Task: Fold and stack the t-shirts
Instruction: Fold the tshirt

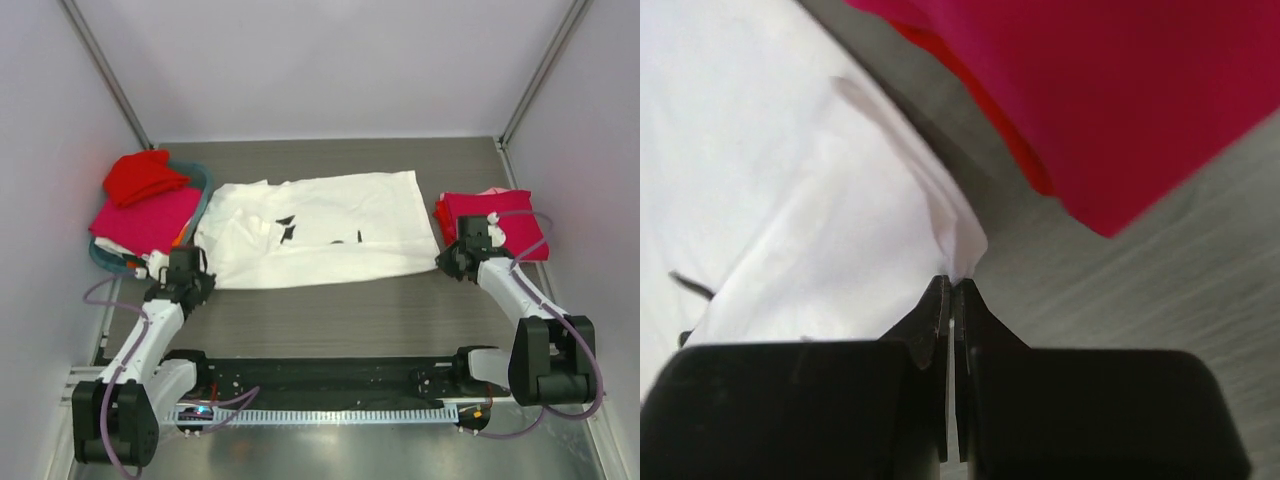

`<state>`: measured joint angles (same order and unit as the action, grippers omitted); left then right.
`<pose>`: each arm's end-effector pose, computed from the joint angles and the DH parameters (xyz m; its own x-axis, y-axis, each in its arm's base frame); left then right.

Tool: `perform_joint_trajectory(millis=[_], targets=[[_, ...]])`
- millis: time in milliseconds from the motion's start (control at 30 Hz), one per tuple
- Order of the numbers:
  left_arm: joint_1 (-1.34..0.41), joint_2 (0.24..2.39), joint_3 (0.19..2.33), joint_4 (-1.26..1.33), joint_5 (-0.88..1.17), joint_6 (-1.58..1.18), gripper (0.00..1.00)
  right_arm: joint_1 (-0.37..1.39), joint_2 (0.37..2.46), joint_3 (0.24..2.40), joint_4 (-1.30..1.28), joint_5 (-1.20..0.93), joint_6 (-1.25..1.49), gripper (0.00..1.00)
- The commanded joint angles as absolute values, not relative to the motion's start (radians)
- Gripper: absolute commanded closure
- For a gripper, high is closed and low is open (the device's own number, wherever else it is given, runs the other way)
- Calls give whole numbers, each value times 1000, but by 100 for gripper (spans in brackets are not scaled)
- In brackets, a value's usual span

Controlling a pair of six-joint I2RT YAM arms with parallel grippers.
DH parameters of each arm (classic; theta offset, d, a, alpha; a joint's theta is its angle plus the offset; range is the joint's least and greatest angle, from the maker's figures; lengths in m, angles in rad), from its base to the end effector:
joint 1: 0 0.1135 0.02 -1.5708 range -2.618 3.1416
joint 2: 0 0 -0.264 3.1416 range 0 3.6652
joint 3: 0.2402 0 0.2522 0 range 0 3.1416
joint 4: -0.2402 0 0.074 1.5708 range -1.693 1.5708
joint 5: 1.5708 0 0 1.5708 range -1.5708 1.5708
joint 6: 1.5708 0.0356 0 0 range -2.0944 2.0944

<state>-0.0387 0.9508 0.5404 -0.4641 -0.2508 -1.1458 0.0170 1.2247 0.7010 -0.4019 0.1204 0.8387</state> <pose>0.1849 0.0017 0.2024 -0.2054 -0.8752 -0.4379 -0.7486 0.4287 -0.5058 0.2384 -0.0002 0.2039 -0.4928 0.7301 -0.4733 0.6312 0.6744 0.3831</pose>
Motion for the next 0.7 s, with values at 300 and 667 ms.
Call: perform_joint_trajectory(millis=[300, 667], targets=[[-32, 726, 310, -537, -299, -1216, 100, 12, 1080, 482, -387, 158, 847, 99], [-32, 534, 310, -653, -348, -1233, 100, 12, 997, 423, -383, 170, 859, 99]])
